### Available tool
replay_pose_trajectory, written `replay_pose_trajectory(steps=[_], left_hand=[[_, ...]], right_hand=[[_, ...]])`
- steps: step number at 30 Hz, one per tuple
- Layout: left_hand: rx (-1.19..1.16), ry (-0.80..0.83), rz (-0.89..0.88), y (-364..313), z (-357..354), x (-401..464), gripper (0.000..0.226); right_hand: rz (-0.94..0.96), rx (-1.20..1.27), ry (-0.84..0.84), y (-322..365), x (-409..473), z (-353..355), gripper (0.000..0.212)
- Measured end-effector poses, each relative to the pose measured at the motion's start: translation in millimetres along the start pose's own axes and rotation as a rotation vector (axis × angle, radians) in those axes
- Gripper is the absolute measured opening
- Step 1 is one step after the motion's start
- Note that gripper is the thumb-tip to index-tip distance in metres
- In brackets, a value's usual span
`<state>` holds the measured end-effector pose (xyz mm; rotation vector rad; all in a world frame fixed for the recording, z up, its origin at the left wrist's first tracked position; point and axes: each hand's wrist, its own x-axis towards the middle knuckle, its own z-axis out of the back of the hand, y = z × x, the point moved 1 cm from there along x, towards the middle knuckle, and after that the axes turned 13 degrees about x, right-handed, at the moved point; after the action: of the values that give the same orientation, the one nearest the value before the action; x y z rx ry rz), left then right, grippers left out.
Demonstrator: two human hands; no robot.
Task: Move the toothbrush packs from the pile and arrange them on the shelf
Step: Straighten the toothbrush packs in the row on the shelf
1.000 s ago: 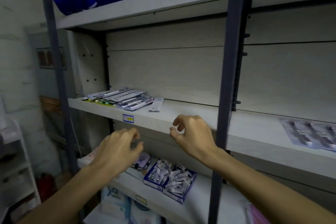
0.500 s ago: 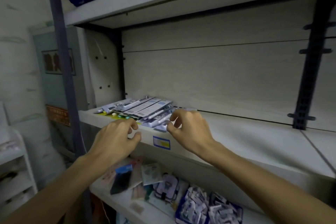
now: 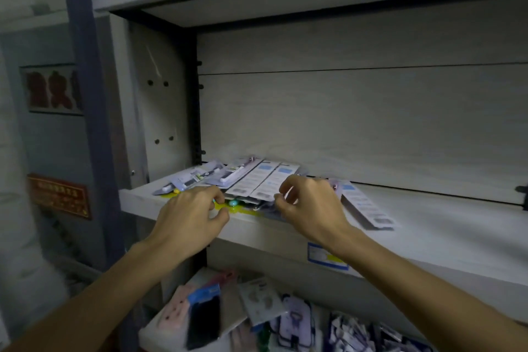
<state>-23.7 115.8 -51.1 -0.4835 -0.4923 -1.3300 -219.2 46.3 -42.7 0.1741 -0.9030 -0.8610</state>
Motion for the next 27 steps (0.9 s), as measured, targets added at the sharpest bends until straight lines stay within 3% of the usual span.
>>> replay_pose_trajectory(steps=[10,22,27], left_hand=[[-0.139,0.018,-0.126,76.5,-24.7,38.6,0.019],[-0.243,-0.021,-0.232,67.5,-51.2,82.8,0.018],[-0.247,-0.035,-0.226,57.9,-56.8,99.7,0.017]], right_hand=[[-0.159,-0.119,-0.073,39.1,20.1,-58.0,0.024],[-0.240,-0.242,-0.127,22.6,35.7,-51.5,0.029],[-0.222,-0.313,0.023,11.3,52.3,-52.5,0.043]])
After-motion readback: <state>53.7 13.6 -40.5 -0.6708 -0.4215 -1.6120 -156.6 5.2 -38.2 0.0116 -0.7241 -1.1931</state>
